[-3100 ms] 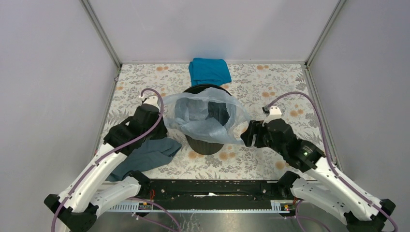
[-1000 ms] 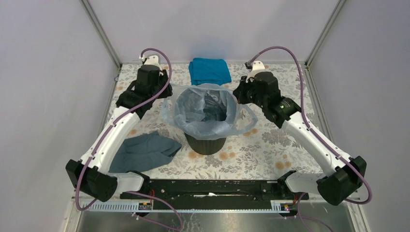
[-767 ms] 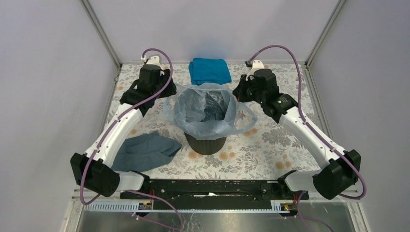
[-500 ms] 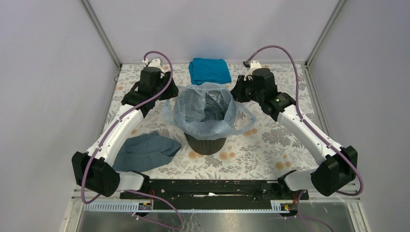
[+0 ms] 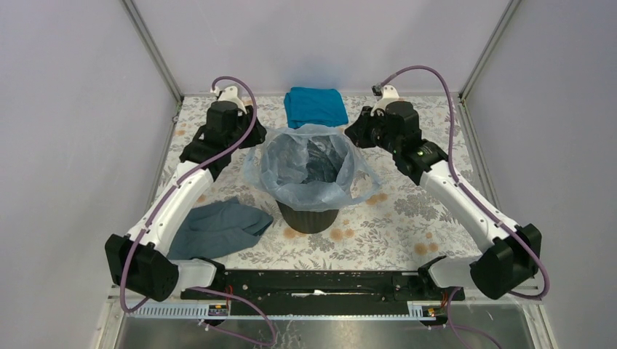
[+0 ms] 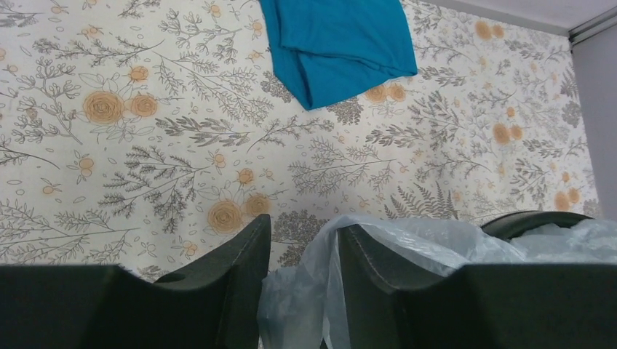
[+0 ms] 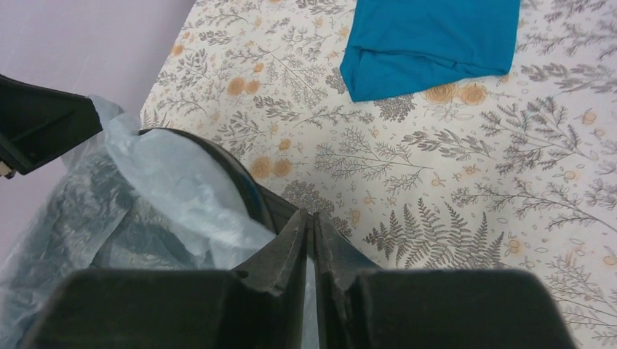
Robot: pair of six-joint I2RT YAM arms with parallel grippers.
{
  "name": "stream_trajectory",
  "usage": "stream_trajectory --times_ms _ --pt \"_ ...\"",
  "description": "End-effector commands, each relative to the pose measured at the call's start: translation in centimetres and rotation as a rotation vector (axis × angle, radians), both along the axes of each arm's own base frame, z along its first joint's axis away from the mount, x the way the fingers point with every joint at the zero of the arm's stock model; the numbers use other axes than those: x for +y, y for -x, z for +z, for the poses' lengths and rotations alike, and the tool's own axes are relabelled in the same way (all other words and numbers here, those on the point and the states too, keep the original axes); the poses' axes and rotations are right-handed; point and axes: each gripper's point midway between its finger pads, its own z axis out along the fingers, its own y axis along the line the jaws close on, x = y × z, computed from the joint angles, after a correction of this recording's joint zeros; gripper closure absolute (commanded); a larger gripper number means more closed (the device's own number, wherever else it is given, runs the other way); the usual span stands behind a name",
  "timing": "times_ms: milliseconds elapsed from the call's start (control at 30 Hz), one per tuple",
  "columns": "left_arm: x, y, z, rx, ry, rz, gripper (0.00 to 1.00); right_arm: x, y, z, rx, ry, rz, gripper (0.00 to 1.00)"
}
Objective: Put the trash bags into the trash bin
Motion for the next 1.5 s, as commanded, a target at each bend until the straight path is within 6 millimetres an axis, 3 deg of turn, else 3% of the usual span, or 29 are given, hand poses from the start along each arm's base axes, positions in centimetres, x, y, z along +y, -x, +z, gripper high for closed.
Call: stream_trajectory --times_ms 0,167,300,467,533,633,767,900,1067,1467 --pt "-0.5 -1.8 0.6 -0.031 0.03 0.002 0.59 0.9 -1.7 0.6 -0.007 -0.058 -0.01 0.87" --pt "-0.3 -2.3 -1.0 0.0 0.023 0.018 0.63 1.3 -1.6 -0.2 0.008 -0.049 0.016 0.79" --pt "-1.5 -1.7 -2.9 0.073 0.061 -0.029 0.67 0.5 -0.6 -0.8 0.038 0.008 0.034 0.71" --pt "-1.5 -0.4 -3.5 0.087 0.075 -0.047 0.66 -3.2 1.8 -0.7 0.022 0.07 0.003 0.53" --pt "-1.1 0.0 -3.0 0.074 0.062 -0.04 0.66 -5.2 2.0 -0.8 0.036 0.027 -0.006 0.5" --pt "-0.9 0.3 -2.6 0.066 0.052 -0.042 0.66 -6.3 2.7 -0.6 0.055 -0.123 0.053 0.48" --pt "-1.1 0.4 -2.5 0.07 0.056 -0.056 0.66 -5.5 3.9 0.2 -0.001 -0.272 0.165 0.36" --pt "-1.2 0.5 -2.3 0.07 0.057 -0.062 0.67 -4.3 4.0 -0.3 0.016 -0.346 0.247 0.34" --pt "-1.3 0.5 -2.0 0.067 0.067 -0.068 0.67 -3.5 2.8 -1.0 0.062 -0.393 0.285 0.48" --pt "-1.7 0.6 -1.6 0.065 0.085 -0.08 0.7 -0.6 2.8 -1.0 0.109 -0.521 0.433 0.47"
